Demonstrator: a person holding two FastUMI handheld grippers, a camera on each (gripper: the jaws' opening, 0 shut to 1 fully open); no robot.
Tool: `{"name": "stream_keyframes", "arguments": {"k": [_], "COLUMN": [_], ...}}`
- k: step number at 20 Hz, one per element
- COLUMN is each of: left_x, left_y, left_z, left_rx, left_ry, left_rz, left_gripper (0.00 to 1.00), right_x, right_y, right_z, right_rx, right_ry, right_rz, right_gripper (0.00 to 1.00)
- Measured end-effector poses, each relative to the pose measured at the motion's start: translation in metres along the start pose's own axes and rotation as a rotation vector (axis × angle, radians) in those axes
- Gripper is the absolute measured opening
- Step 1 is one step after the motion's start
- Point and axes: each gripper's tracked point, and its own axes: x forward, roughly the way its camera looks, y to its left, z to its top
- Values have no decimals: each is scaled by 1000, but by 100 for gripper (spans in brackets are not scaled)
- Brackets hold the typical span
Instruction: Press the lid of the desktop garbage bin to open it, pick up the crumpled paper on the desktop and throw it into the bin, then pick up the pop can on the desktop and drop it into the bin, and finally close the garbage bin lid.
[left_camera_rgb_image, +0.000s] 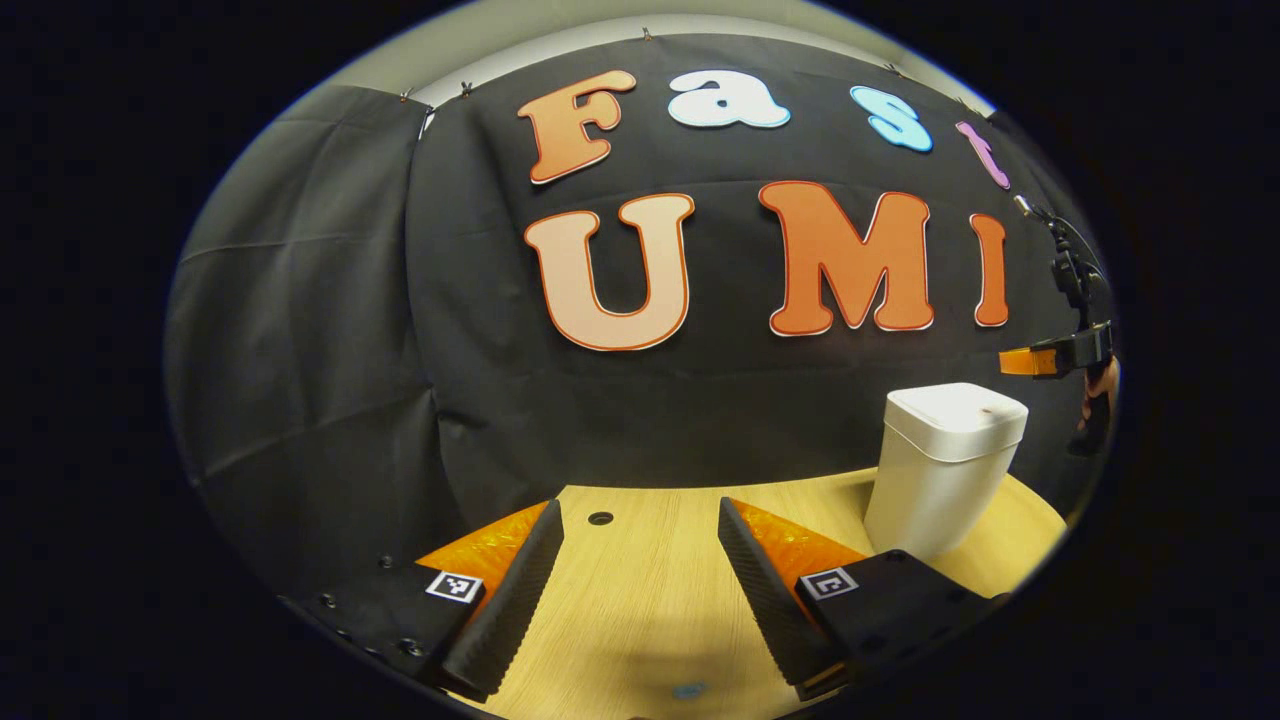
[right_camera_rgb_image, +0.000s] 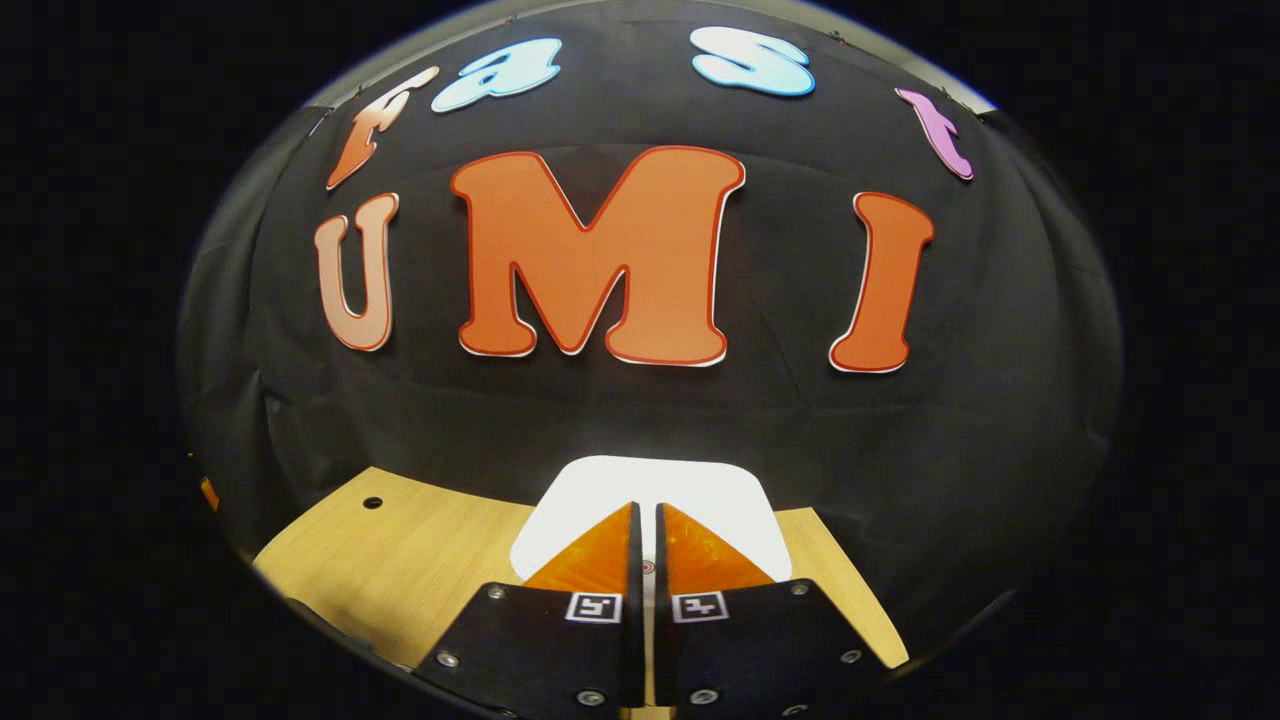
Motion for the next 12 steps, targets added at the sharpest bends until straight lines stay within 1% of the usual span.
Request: {"name": "stream_keyframes", "arguments": {"k": [1,5,10,12], "left_x": [0,1,4,6], "left_y": [0,2,3,1], "left_z": [-1,-6,-6,-7], "left_rx": [1,-3,2,4], "left_ry": [3,15,20,21], "left_rz": [4,21,26,19], "left_gripper": [99,99,99,99], "right_x": [4,18,25,29], "right_y": [0,0,6,8], "right_z": [-3,-22,-51,-52], "right_rx": [5,0,1,13], "right_ry": [11,66,148,143], "right_rz": [5,18,39,43], "right_gripper": [2,1,1,1]}}
